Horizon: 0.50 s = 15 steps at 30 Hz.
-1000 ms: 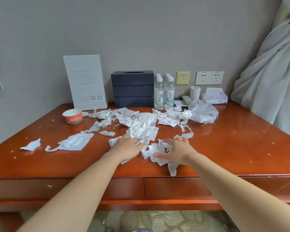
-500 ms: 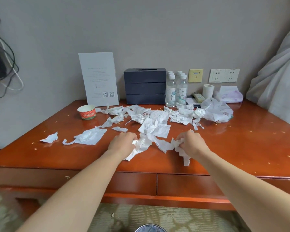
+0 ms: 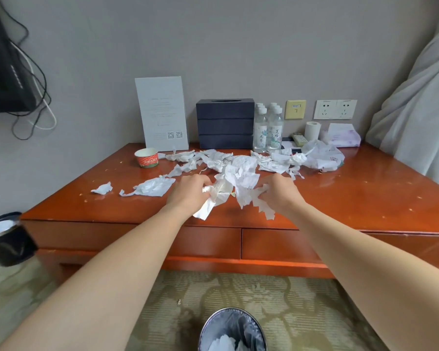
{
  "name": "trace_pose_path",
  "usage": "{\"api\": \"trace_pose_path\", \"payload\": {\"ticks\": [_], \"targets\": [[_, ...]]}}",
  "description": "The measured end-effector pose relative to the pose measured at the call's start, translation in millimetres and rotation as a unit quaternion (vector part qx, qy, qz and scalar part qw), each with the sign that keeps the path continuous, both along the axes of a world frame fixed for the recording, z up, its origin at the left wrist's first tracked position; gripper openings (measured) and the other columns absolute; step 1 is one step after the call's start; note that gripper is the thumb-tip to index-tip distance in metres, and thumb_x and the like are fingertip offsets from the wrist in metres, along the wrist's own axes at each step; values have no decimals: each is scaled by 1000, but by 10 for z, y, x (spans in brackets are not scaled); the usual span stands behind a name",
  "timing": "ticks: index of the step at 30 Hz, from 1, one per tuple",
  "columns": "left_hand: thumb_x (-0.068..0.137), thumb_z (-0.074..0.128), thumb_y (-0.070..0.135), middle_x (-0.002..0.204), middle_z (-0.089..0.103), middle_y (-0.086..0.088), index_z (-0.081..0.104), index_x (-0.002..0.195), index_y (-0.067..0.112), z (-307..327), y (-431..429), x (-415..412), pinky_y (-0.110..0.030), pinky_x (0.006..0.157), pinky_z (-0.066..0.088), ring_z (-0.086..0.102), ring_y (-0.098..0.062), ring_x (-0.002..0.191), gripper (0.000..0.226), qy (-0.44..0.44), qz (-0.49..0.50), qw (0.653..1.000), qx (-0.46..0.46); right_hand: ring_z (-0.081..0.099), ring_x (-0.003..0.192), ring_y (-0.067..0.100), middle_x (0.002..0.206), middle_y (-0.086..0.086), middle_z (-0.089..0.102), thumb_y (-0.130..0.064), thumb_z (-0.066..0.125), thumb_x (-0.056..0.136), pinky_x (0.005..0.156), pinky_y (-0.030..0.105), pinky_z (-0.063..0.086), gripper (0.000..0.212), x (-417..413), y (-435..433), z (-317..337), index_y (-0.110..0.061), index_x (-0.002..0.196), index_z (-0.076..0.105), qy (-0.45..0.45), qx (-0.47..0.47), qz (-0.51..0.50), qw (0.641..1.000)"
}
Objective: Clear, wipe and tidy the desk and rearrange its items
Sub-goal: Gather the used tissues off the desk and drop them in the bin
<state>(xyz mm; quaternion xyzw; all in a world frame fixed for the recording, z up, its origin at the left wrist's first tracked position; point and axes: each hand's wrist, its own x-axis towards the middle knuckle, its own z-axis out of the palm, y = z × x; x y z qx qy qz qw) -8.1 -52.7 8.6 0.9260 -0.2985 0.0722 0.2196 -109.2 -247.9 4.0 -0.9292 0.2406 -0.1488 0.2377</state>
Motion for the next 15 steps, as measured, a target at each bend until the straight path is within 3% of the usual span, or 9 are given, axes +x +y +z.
{"api": "trace_pose_path", "payload": {"ticks": [7, 12, 15], "targets": [[97, 61, 24, 126, 66, -4, 65, 125, 21, -349, 358, -588, -40, 93, 51, 60, -28, 118, 29, 19, -20, 1000, -11, 64, 83, 29, 112, 14, 66, -1, 50, 92, 62, 31, 52, 35, -470, 492, -287, -19, 115, 70, -12, 7, 27, 1000], [97, 58, 26, 119, 69, -2, 67, 118, 26, -938, 576, -979, -40, 87, 52, 62, -28, 111, 23, 43, -31, 999, -1, 65, 81, 25, 103, 10, 70, -4, 48, 89, 58, 28, 50, 37, -779, 815, -796, -24, 109, 72, 15, 27, 54, 998], [95, 58, 26, 118, 69, -2, 68, 115, 29, -1378, 675, -1130, -41, 89, 50, 61, -29, 112, 22, 75, -27, 997, 5, 60, 79, 23, 101, 7, 68, -3, 43, 87, 49, 21, 38, 42, -902, 958, -1186, -25, 109, 72, 56, 46, 60, 996]]}}
